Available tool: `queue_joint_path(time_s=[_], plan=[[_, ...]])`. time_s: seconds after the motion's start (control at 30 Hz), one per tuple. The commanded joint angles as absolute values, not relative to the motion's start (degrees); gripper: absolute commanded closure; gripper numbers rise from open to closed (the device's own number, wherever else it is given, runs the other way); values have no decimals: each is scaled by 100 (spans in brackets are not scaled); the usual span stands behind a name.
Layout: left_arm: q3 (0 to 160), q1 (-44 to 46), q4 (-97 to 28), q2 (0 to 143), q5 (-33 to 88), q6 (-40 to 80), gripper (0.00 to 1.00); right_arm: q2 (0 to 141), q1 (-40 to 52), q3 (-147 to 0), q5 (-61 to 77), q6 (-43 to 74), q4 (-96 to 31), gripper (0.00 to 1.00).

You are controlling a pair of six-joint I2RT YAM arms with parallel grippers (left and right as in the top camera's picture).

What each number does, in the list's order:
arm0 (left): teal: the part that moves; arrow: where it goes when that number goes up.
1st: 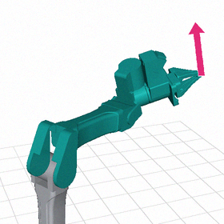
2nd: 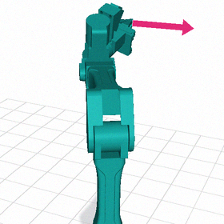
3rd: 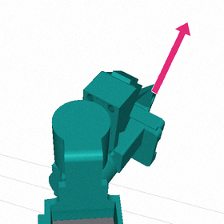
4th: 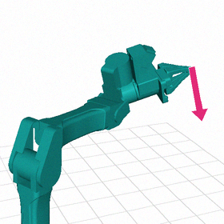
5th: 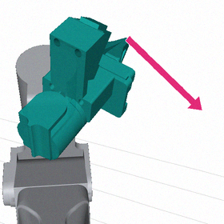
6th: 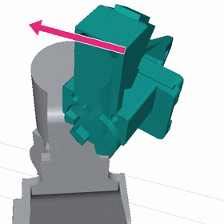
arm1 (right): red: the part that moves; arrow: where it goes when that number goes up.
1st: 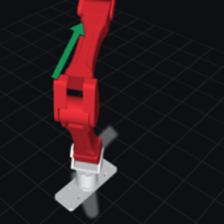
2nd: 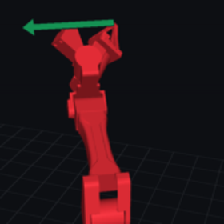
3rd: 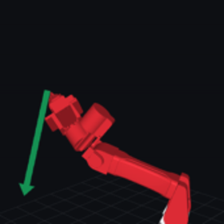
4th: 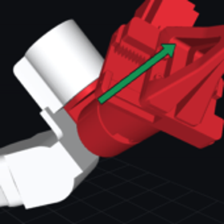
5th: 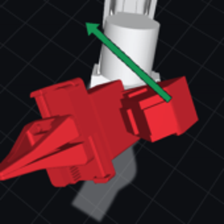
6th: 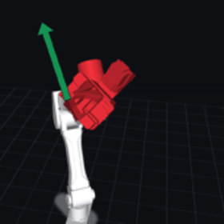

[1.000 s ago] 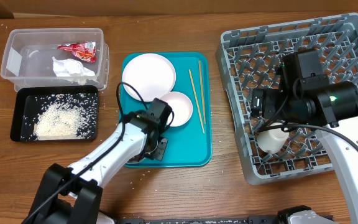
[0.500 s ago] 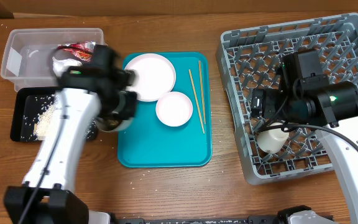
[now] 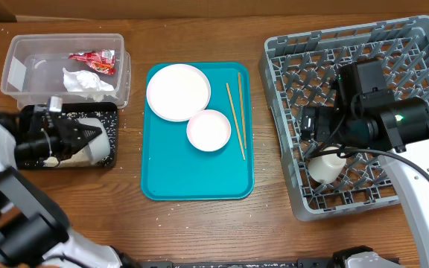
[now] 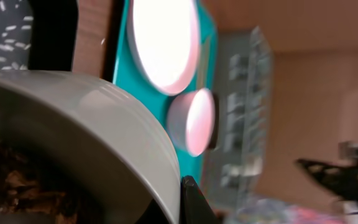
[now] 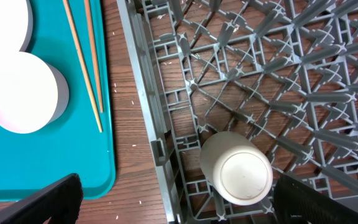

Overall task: Sort waste into correct bins and load items into the dishwasher
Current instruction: 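Grasp the grey bowl and tip its scraps onto the black tray, then return the grey bowl to the teal tray with the left gripper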

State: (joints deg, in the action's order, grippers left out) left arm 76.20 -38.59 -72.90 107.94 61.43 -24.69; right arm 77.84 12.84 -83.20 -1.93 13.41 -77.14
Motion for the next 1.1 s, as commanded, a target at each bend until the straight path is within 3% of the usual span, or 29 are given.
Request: queue_joint_path(time_s=[0.0,0.17,0.63,0.73,0.77,0.83,0.97,1.07], plan=[[7601,-4058,-7330,11347,8130,-2829,96,7791,1306,-8320,-252,1302,-7679,0],[7623,-4095,-7334,11493,9067,-2587,96,7793,1306,-8320,-252,1299,-7679,0],[8267,-4316,-7520,11347,8936,-2080,96,7791,1306,-8320,-252,1299,-7723,0],[8392,-4185,-7970,11168,8674,-2552,96,7791,1306,-8320,-252,1299,-7725,0],[8621,-4010,-8635,10943,8359,-3398,96,7791,1306,-8320,-252,1299,-7725,0],[8960,-3747,-9218,10676,7822,-3972,96,7791,1306,-8320,-252,1299,-7725,0],[9275,-2963,-9373,10095,6665,-3940,96,7791,1306,-8320,-252,1299,-7693,0],[9273,-2108,-9021,9773,5669,-3186,96,7793,1306,-8320,-250,1299,-7664,0]])
